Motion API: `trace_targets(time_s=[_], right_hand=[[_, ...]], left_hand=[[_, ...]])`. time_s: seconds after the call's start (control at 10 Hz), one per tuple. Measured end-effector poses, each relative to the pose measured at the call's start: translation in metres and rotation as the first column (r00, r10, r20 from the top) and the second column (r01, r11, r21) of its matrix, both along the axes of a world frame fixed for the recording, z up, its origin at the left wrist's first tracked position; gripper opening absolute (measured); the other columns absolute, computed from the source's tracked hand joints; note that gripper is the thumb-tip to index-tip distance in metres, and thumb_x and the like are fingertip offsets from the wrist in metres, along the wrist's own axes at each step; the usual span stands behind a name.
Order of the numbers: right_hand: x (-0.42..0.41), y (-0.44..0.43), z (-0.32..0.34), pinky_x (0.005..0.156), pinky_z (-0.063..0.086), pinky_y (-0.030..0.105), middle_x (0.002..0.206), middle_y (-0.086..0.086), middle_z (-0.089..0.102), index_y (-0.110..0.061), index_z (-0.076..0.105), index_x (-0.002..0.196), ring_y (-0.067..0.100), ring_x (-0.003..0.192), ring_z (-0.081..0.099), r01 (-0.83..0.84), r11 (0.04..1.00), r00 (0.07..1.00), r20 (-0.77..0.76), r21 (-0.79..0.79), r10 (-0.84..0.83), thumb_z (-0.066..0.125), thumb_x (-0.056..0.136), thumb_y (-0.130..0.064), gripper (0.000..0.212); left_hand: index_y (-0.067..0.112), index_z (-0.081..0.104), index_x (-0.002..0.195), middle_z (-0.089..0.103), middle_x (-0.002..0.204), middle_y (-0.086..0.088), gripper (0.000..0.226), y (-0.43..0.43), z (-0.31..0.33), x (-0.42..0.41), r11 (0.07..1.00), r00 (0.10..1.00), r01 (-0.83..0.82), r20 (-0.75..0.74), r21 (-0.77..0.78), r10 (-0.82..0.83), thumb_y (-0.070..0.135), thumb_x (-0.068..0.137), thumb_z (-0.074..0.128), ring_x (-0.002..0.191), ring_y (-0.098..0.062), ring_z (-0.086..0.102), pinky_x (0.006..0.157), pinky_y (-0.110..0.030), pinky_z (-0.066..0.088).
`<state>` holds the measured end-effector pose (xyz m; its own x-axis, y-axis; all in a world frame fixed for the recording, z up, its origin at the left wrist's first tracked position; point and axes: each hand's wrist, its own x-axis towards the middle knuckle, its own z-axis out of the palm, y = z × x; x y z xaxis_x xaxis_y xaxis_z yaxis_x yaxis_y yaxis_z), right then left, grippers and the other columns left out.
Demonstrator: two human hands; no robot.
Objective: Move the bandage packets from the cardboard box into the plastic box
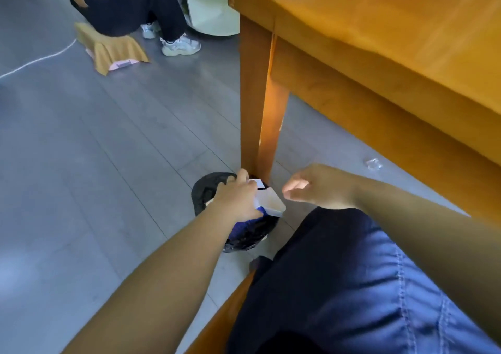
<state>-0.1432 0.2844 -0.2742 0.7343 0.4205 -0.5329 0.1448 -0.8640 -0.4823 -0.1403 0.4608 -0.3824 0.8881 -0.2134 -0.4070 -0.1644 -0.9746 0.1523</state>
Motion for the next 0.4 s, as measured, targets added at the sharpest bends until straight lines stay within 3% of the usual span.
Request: trace_targets(time_s=[0.1,0.3,0.4], right_hand=[[0.003,-0.004,-0.006,0.095,0.043,0.027,0.113,-0.009,0.062,-0.023,0.065,0.11,0.01,0.107,0.056,0.003,1.0,0.999,-0.032,-0.02,-0.003,0.051,0.094,-0.034,0.024],[0.011,-0.012,-0.009,0.094,0.041,0.024,0.113,-0.009,0.061,-0.024,0.063,0.114,0.009,0.107,0.055,0.012,1.0,0.999,-0.05,-0.01,-0.013,0.053,0.093,-0.038,0.027],[0.014,-0.008,0.001,0.099,0.041,0.028,0.119,-0.007,0.061,-0.024,0.061,0.117,0.01,0.112,0.054,-0.003,1.0,0.999,-0.033,0.009,0.003,0.053,0.093,-0.039,0.03]], left_hand=[[0.017,0.047,0.124,0.029,0.133,-0.007,0.062,-0.002,-0.023,0.01,0.998,0.999,-0.028,0.029,0.062,0.026,0.057,0.08,0.061,0.118,-0.031,0.04,0.094,-0.043,0.038],[0.019,0.039,0.134,0.006,0.152,-0.008,0.065,0.001,-0.038,0.021,0.995,0.985,-0.049,-0.162,0.088,0.062,0.054,0.083,0.06,0.136,-0.036,0.019,0.104,-0.05,0.027],[0.022,0.049,0.128,0.035,0.142,-0.004,0.042,-0.002,-0.02,0.028,0.981,0.986,-0.155,0.039,-0.115,0.161,0.039,0.09,0.055,0.124,-0.029,0.042,0.096,-0.042,0.037]])
